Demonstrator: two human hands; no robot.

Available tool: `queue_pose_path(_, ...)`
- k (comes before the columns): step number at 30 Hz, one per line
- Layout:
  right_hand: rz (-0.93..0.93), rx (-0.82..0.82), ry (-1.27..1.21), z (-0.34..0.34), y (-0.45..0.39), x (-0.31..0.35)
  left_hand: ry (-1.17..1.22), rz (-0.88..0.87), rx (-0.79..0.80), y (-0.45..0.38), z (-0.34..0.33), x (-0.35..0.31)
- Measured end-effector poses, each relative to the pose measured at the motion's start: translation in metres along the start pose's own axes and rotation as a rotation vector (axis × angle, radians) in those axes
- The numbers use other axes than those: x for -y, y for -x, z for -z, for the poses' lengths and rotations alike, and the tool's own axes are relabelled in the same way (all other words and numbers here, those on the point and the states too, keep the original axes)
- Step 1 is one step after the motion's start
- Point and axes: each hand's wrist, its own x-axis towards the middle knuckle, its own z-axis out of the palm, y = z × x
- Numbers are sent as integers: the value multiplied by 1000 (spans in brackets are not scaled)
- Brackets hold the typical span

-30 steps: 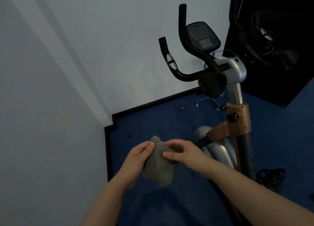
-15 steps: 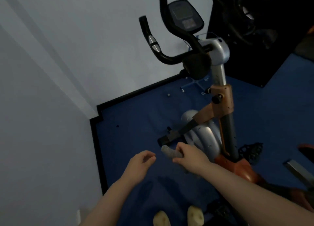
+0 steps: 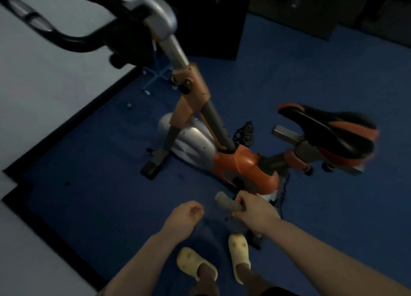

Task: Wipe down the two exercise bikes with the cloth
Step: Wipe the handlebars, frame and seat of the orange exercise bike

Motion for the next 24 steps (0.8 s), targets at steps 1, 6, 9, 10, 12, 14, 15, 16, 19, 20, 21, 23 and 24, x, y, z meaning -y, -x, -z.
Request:
queue_pose_path(1, -31, -18, -24, 2, 8, -11, -12, -17, 29, -3, -9, -8)
queue_pose_path(6, -142, -68, -48, 12, 45, -63, -28, -85, 106, -5, -53, -43)
queue_pose_path(9, -172, -89, -64, 18, 64, -90, -49, -123, 112, -2, -77, -60)
queue_pose_path(10, -177, -95, -67, 20, 73, -100, -67, -131, 119, 1, -88, -67)
queue_pose_path(12, -176, -108, -75, 21, 88, -121, -86, -143, 118, 7, -107, -79)
queue_pose_path(14, -162, -108, -51, 25, 108, -144, -72, -149, 70, 20, -131, -94)
queue_pose_path(15, -153, -105, -39, 27, 118, -156, -62, -144, 44, 27, -143, -100)
queue_pose_path(16, -145, -108, -35, 29, 128, -167, -52, -141, 21, 35, -156, -106)
queue_pose_path(19, -123, -130, -24, 34, 154, -198, -29, -136, -9, 56, -195, -116)
queue_pose_path(20, -116, -136, -21, 36, 161, -208, -32, -135, -11, 61, -206, -120)
queue_pose_path(21, -110, -140, -17, 37, 167, -217, -38, -133, -15, 67, -216, -123)
queue_pose_path(23, -107, -144, -9, 40, 177, -233, -34, -122, -37, 76, -232, -130)
queue_pose_path(24, -113, -142, -8, 41, 181, -241, -30, -115, -42, 81, -239, -133)
